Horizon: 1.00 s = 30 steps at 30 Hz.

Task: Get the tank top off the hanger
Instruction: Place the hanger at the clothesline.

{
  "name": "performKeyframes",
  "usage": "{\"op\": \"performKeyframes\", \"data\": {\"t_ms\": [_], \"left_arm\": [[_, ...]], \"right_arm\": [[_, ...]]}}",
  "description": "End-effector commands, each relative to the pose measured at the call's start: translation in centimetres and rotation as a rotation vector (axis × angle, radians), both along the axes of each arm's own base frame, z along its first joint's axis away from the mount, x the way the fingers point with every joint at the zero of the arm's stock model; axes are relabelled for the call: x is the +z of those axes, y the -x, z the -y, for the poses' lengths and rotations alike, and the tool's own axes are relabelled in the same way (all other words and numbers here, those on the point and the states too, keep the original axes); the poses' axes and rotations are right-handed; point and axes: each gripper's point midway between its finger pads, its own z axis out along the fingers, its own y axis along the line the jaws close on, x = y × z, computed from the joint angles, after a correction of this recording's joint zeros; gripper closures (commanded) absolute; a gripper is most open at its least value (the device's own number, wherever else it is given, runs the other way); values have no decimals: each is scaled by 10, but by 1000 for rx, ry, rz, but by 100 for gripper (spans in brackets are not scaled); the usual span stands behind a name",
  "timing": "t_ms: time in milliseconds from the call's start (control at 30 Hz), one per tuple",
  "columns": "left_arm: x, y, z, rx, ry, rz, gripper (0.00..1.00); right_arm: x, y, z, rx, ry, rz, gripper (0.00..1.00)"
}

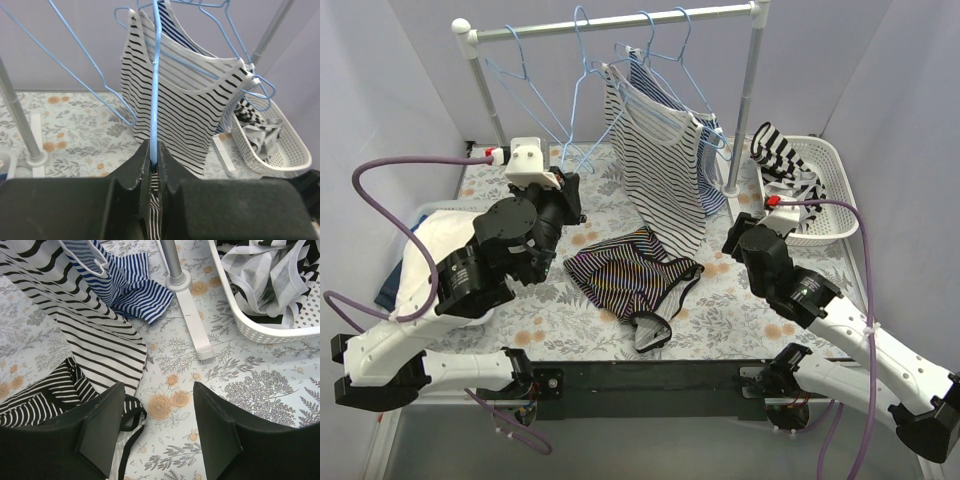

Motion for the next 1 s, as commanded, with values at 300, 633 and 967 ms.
{"op": "performKeyframes", "data": {"t_ms": [300, 633, 967], "left_arm": [[22, -21, -13, 240, -74, 47, 100], [14, -31, -12, 294, -135, 37, 100], [-41, -66, 2, 189, -86, -138, 100]], "right_arm": [[-2, -5, -8, 19, -8, -15, 34], [-7, -7, -17, 55, -4, -32, 34], [-8, -3, -15, 83, 15, -31, 34]]}}
